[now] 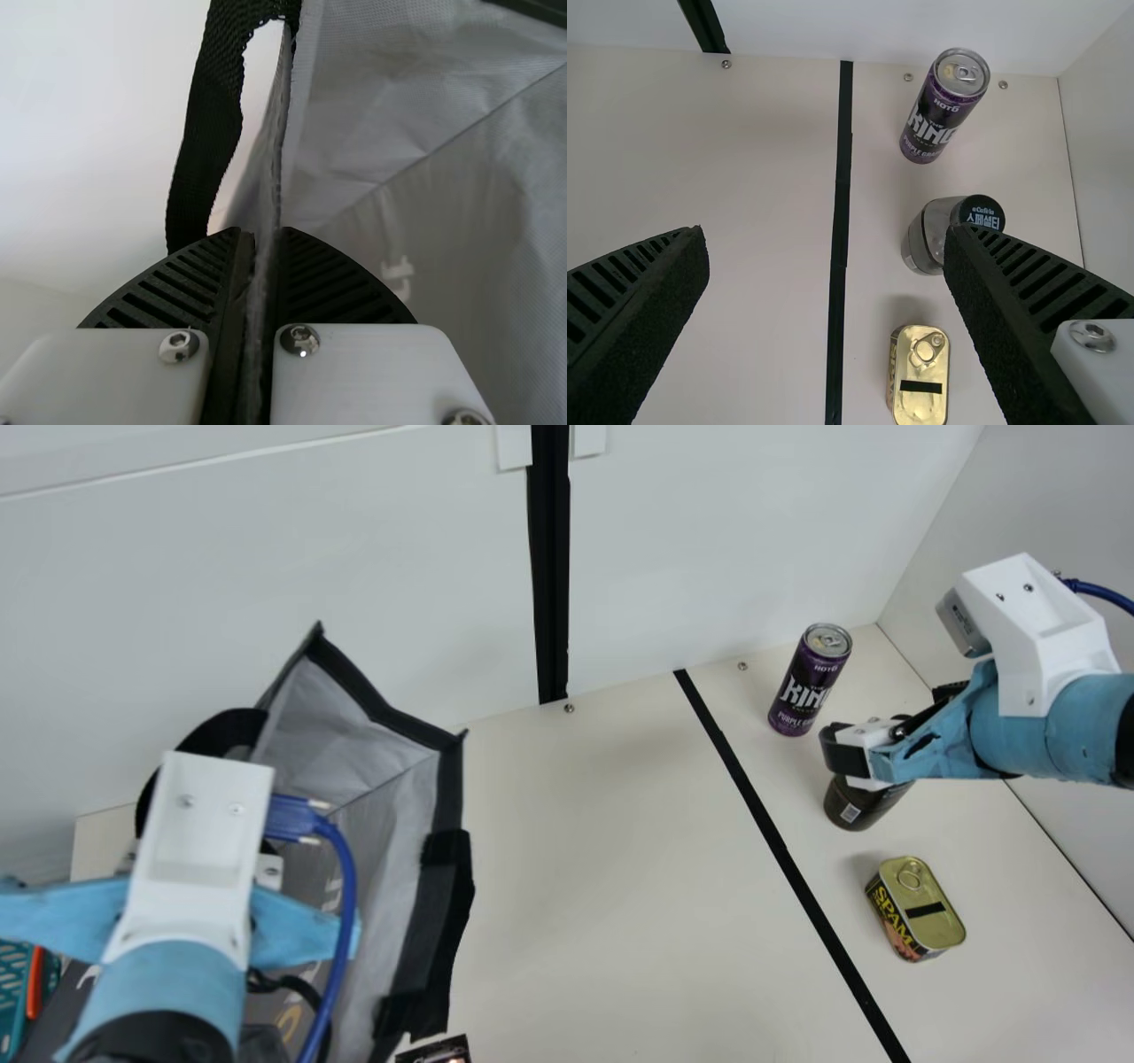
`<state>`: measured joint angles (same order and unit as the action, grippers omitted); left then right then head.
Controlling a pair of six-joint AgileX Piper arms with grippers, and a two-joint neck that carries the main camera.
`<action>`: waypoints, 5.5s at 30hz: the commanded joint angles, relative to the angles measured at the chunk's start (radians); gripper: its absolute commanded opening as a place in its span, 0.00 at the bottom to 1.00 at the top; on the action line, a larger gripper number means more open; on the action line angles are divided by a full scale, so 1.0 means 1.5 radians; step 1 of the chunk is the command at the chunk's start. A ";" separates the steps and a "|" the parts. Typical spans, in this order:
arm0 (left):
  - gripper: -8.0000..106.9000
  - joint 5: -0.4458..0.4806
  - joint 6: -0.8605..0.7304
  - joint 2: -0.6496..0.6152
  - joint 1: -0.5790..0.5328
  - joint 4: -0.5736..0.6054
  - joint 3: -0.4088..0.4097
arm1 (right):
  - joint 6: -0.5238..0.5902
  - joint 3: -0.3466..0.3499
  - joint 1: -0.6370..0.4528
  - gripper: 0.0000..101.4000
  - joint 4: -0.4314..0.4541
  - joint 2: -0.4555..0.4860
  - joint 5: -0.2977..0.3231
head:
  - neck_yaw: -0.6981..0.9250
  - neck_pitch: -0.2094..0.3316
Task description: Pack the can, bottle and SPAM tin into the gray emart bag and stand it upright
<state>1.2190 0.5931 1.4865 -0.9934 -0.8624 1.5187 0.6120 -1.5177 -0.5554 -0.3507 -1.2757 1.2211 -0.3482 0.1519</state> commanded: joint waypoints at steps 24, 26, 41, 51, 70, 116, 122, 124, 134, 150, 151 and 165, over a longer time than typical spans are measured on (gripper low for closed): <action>0.00 -0.032 0.021 0.041 -0.054 0.205 0.028 | 0.000 0.000 0.000 0.94 0.000 0.000 0.000 | -0.001 0.015; 0.00 -0.052 0.010 0.041 -0.037 0.238 0.022 | 0.000 0.000 0.000 0.94 0.000 0.000 0.000 | -0.001 0.015; 0.00 -0.175 -0.119 0.039 0.087 0.487 -0.027 | 0.000 0.000 0.000 0.94 0.000 0.000 0.000 | -0.001 0.015; 0.00 -0.212 -0.210 0.043 0.157 0.629 -0.037 | 0.000 0.000 0.000 0.94 0.000 0.000 0.000 | -0.001 0.015; 0.00 -0.235 -0.264 0.051 0.250 0.716 -0.046 | 0.000 0.000 0.000 0.94 0.000 0.000 0.000 | -0.001 0.015; 0.00 -0.253 -0.249 0.059 0.284 0.700 -0.047 | 0.000 0.000 0.000 0.94 0.000 0.000 0.000 | -0.001 0.015; 0.00 -0.253 -0.249 0.059 0.284 0.700 -0.047 | 0.000 0.000 0.000 0.94 0.000 0.000 0.000 | -0.001 0.015; 0.00 -0.253 -0.249 0.059 0.284 0.700 -0.047 | 0.000 0.000 0.000 0.94 0.000 0.000 0.000 | -0.001 0.015; 0.00 -0.253 -0.249 0.059 0.284 0.700 -0.047 | -0.037 -0.019 0.027 0.94 0.029 -0.006 -0.001 | -0.001 0.015; 0.00 -0.253 -0.249 0.059 0.284 0.700 -0.047 | -0.103 -0.096 0.076 0.94 0.098 -0.086 -0.001 | -0.001 0.015; 0.00 -0.253 -0.249 0.059 0.284 0.700 -0.047 | -0.104 -0.101 0.077 0.94 0.103 -0.093 -0.001 | -0.001 0.015; 0.00 -0.253 -0.249 0.059 0.284 0.700 -0.047 | -0.109 -0.192 0.093 0.94 0.146 -0.214 -0.001 | -0.001 0.015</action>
<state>0.8392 0.2199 1.5751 -0.5672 0.1869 1.4479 0.4485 -1.7961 -0.4160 -0.1332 -1.5790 1.2182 -0.3482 0.1519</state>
